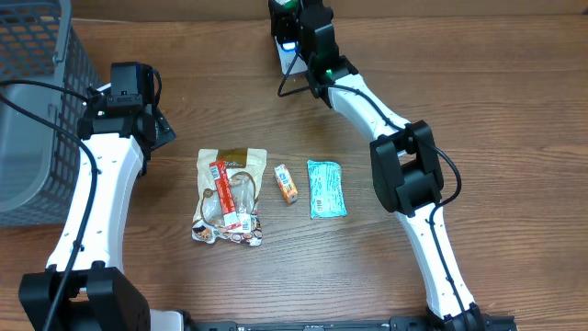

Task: Scan the item barcode
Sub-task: 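Lift the jar and hold it under the white barcode scanner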

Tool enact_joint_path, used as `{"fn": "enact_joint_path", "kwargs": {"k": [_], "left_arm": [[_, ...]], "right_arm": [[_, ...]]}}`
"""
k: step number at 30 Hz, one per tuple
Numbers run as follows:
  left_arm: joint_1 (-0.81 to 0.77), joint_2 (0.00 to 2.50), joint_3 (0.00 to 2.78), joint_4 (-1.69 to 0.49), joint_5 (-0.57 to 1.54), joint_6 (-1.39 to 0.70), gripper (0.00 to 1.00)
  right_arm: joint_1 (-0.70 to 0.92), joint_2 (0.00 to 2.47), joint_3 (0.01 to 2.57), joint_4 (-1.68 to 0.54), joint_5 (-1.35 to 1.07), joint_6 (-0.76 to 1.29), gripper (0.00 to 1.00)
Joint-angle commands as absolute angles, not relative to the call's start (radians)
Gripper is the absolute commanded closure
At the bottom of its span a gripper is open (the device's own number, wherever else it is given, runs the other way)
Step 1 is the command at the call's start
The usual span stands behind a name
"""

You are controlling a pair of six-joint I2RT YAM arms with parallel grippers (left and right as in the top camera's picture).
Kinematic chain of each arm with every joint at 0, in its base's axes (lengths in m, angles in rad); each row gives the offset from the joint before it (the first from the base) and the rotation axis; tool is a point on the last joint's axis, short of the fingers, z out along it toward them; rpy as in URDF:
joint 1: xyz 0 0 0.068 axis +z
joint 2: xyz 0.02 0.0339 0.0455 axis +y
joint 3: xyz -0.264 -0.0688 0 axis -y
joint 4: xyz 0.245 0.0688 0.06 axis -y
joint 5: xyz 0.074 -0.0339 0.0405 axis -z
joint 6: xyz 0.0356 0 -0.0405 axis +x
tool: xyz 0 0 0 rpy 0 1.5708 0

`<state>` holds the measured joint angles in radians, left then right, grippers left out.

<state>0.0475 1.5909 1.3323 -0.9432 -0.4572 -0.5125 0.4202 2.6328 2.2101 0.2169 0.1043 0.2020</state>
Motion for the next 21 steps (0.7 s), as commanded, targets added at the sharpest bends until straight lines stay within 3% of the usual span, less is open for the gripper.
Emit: {"fn": "enact_joint_path", "kwargs": {"k": [1, 21], "left_arm": [[0.045, 1.595, 1.349, -0.941, -0.471, -0.493, 0.01], [0.045, 1.595, 1.349, -0.941, -0.471, -0.494, 0.0]], "right_arm": [[0.414, 2.628, 2.226, 0.234, 0.115, 0.239, 0.86], [0.408, 2.634, 2.226, 0.225, 0.183, 0.239, 0.87]]}}
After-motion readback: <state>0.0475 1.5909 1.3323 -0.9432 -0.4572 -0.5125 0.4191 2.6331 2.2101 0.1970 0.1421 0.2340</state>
